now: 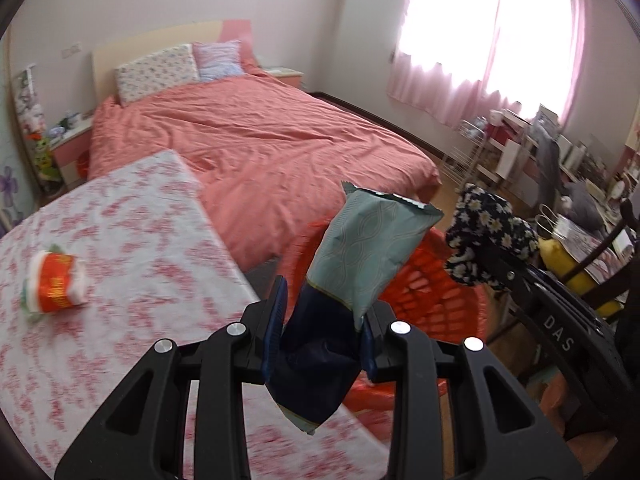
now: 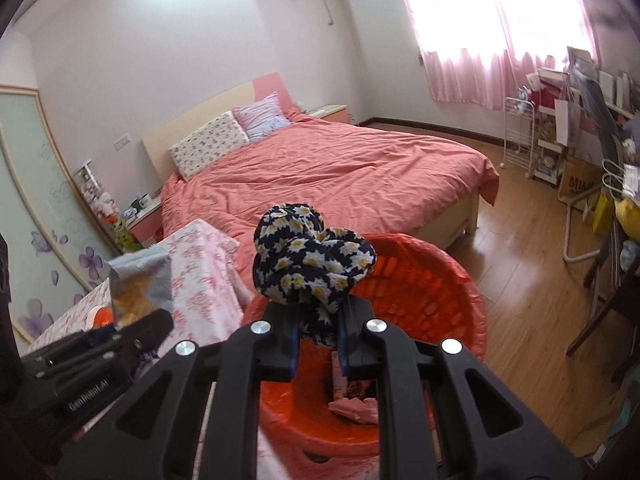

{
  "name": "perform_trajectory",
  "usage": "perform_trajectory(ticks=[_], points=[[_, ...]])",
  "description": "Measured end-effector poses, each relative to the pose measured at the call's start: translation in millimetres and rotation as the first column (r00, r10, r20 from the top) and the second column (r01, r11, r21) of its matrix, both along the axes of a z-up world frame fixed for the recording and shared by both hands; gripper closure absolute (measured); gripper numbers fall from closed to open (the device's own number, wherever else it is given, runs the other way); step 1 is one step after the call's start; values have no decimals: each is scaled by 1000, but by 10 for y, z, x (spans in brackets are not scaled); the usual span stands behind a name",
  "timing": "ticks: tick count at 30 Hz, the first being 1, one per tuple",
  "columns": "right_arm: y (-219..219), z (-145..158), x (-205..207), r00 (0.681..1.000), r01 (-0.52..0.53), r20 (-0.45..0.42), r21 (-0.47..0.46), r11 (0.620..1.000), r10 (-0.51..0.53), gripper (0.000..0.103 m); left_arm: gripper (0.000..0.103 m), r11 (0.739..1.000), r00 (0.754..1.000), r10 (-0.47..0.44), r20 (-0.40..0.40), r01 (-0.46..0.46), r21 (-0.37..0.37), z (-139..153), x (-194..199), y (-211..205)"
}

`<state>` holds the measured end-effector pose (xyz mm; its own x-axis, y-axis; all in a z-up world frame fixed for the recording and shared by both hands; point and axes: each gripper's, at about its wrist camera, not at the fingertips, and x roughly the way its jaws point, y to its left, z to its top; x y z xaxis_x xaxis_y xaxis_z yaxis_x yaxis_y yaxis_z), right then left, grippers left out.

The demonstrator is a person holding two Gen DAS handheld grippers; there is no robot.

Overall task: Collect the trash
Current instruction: 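Carry both items over the orange basket and open both tools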

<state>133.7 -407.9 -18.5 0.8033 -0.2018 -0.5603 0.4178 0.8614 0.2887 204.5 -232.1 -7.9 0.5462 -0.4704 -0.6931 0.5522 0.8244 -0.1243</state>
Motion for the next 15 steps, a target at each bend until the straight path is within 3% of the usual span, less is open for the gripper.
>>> perform_trajectory(ticks=[7, 11, 15], points=[[-363, -172, 64, 999, 32, -18, 41, 999, -31, 84, 69, 999, 997, -54, -55, 54, -3, -174, 52, -348], [-477, -278, 113, 998, 49, -38, 72, 996, -46, 75, 50, 998, 994, -65, -85, 67, 19, -307, 107, -452], [-523, -418, 179, 997, 52, -65, 89, 995, -46, 67, 44, 997, 994, -51, -96, 56, 50, -389, 128, -443]])
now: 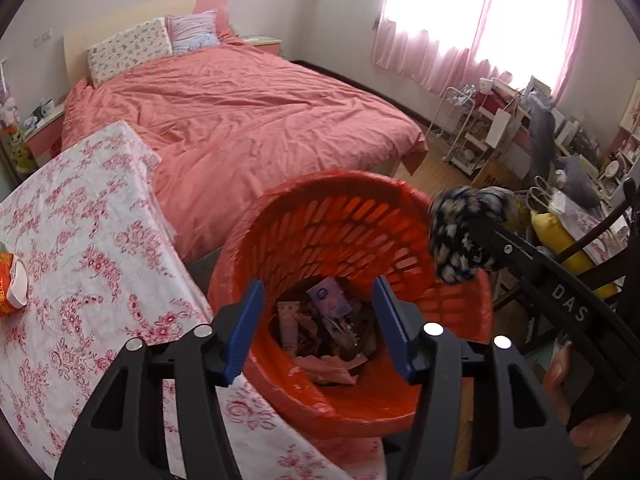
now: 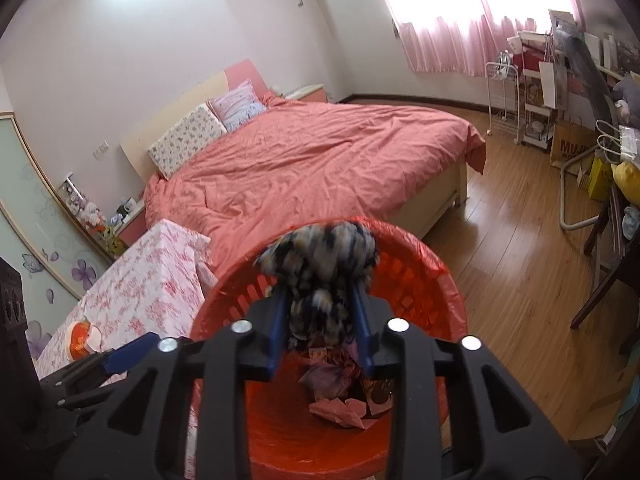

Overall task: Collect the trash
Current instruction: 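Carry both items over the orange basket and open both tools, then return both tools to the bed and approach the red-and-white paper cup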

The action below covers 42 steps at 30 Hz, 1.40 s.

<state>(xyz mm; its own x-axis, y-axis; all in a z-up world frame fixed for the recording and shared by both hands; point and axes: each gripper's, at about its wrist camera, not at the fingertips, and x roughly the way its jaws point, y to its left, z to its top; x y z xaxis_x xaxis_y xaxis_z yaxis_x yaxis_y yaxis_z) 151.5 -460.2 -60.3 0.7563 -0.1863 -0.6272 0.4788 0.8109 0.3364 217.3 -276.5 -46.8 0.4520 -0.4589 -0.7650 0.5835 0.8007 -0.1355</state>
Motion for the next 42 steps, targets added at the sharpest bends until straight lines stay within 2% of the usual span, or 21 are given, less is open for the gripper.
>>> perform_trajectory(ticks=[2, 5, 10, 16, 22, 27, 31, 33, 36, 42], points=[[11, -45, 23, 1000, 2, -10, -8, 1000, -2, 58, 42, 1000, 1000, 19, 2, -19, 8, -17, 13, 80], [64, -72, 62, 1000, -7, -20, -19, 1000, 6, 53, 38, 998, 998, 63, 19, -63, 21, -20, 48, 239], [258, -61, 154, 999, -38, -37, -58, 998, 36, 51, 37, 990, 990, 136, 36, -137, 35, -22, 127, 605], [659, -29, 336, 992, -120, -58, -91, 989, 115, 51, 37, 965, 964, 257, 73, -260, 31, 32, 173, 1245], [1244, -30, 598, 970, -238, -83, -114, 965, 230, 48, 32, 914, 907, 396, 144, -404, 29, 119, 164, 2077], [1963, -102, 909, 929, -364, -118, -122, 923, 351, 45, 29, 835, 831, 520, 196, -543, 86, 30, 222, 2832], [2504, -191, 1118, 894, -442, -145, -127, 888, 424, 44, 29, 772, 777, 608, 165, -627, 107, -91, 306, 3355], [2746, -228, 1246, 883, -463, -158, -138, 876, 442, 44, 29, 751, 757, 635, 151, -651, 106, -126, 318, 3524], [2977, -270, 1461, 880, -467, -169, -126, 875, 445, 46, 29, 737, 742, 656, 138, -669, 93, -153, 298, 3702], [3237, -370, 1898, 883, -452, -204, -131, 883, 422, 47, 25, 729, 731, 667, 145, -680, 76, -165, 312, 3905]])
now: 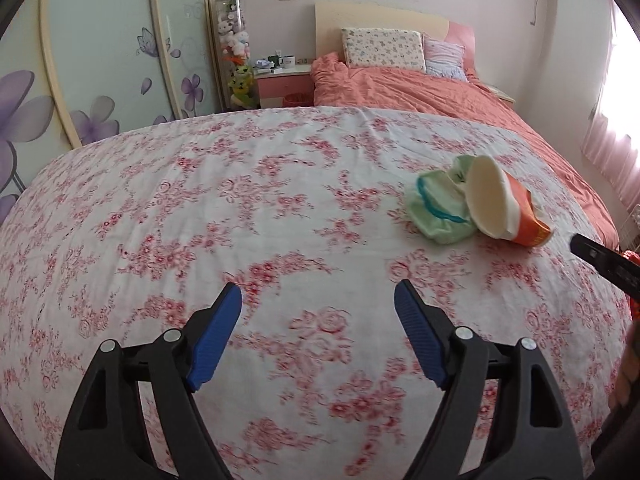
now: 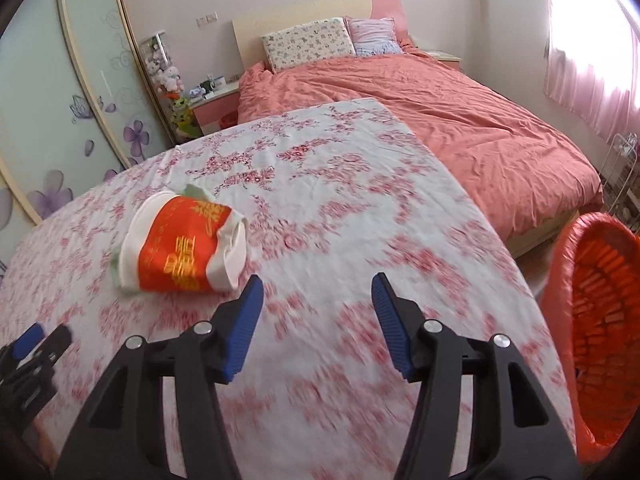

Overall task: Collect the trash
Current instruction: 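Return both tools to the bed and approach the red-and-white paper cup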

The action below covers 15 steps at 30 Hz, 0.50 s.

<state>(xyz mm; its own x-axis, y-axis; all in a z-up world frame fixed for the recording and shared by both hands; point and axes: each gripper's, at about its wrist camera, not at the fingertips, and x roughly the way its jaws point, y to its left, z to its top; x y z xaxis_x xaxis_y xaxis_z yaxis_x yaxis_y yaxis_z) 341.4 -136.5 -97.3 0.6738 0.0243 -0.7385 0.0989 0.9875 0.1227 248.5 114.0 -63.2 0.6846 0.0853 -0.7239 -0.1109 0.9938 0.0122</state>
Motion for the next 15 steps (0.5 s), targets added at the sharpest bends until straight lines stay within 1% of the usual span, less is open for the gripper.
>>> perform_trajectory(ticks=[2, 4, 6, 7, 8, 10, 12, 13, 14, 15], points=[[54, -35, 77, 1000, -12, -4, -16, 1000, 12, 47, 25, 1000, 1000, 8, 5, -8, -3, 5, 0, 70], [82, -68, 97, 999, -43, -8, -6, 999, 43, 47, 24, 1000, 1000, 13, 8, -13, -4, -8, 28, 133], [132, -76, 44, 996, -92, -5, 15, 996, 92, 49, 19, 1000, 999, 29, 16, -29, -1, -6, 43, 201], [156, -75, 7, 993, -118, 0, 28, 993, 118, 50, 18, 999, 999, 38, 22, -38, 0, -5, 50, 236], [196, -64, -50, 987, -159, 6, 47, 986, 158, 50, 18, 999, 999, 43, 22, -43, -2, -13, 55, 260], [304, -49, -157, 964, -266, 11, 103, 958, 267, 51, 18, 998, 998, 56, 21, -56, -12, -23, 74, 322], [418, -10, -236, 948, -319, 24, 104, 942, 318, 51, 18, 997, 998, 68, 17, -67, -24, -34, 87, 373], [464, 13, -266, 943, -332, 35, 88, 939, 330, 49, 18, 997, 997, 72, 15, -71, -27, -39, 88, 390], [512, 42, -280, 940, -342, 46, 68, 937, 339, 42, 18, 997, 997, 73, 13, -72, -30, -43, 75, 399], [548, 69, -277, 940, -340, 53, 56, 939, 337, 38, 18, 997, 997, 73, 13, -73, -34, -42, 68, 408]])
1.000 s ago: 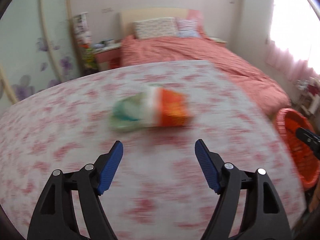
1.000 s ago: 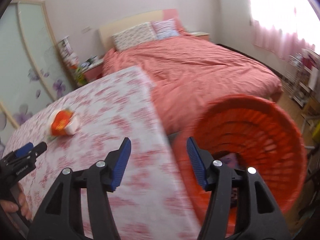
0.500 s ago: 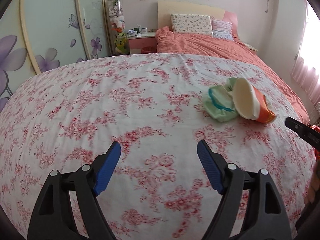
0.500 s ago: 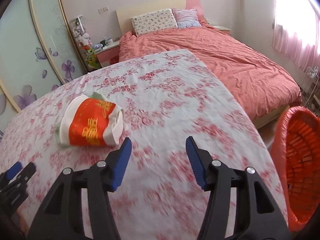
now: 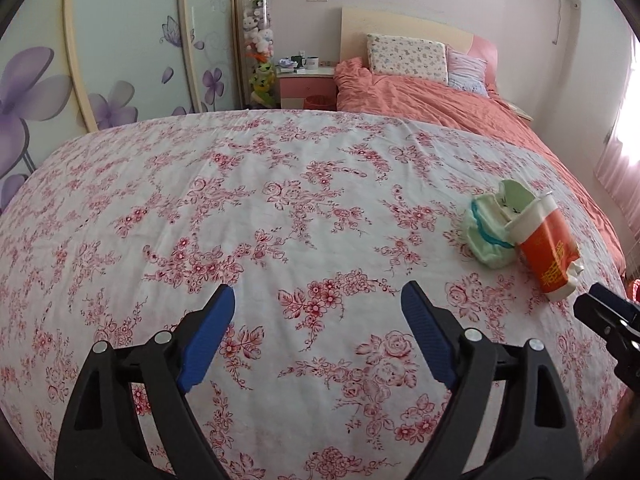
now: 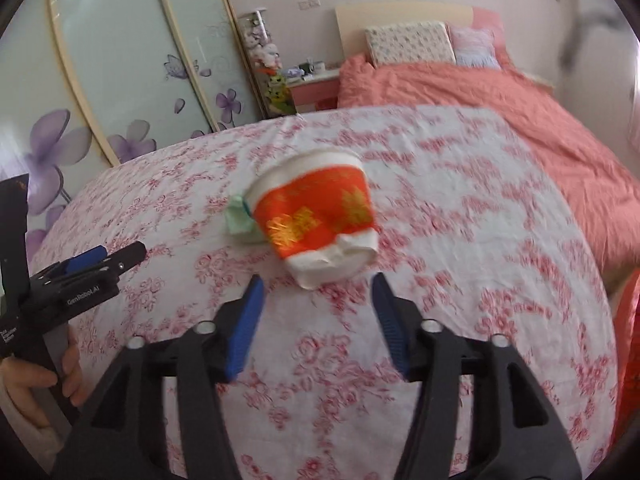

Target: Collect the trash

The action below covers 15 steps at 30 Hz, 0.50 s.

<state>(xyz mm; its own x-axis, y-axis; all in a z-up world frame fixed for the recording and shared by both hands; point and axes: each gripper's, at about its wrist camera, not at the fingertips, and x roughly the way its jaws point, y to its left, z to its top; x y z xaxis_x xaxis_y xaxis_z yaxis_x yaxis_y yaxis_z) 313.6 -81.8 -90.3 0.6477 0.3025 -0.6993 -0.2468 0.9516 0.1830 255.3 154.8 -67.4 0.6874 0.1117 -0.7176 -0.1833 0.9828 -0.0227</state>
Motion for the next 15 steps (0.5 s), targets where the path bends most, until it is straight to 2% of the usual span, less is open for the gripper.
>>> perform_trajectory(ticks=[2, 7, 13, 15], points=[[49, 51, 35, 1000, 26, 16, -3, 1000, -26, 26, 18, 1000, 1000, 1, 1, -1, -5, 2, -7, 12], [164, 59, 303, 996, 83, 17, -46, 995, -82, 16, 18, 1000, 1000, -2, -4, 2, -12, -19, -16, 20], [309, -33, 491, 997, 77, 3, -124, 989, -77, 16, 18, 1000, 1000, -7, -23, 7, -23, -63, 16, 32], [331, -54, 522, 997, 70, 2, -143, 987, -71, 23, 18, 1000, 1000, -6, -24, 5, -26, -64, 19, 44]])
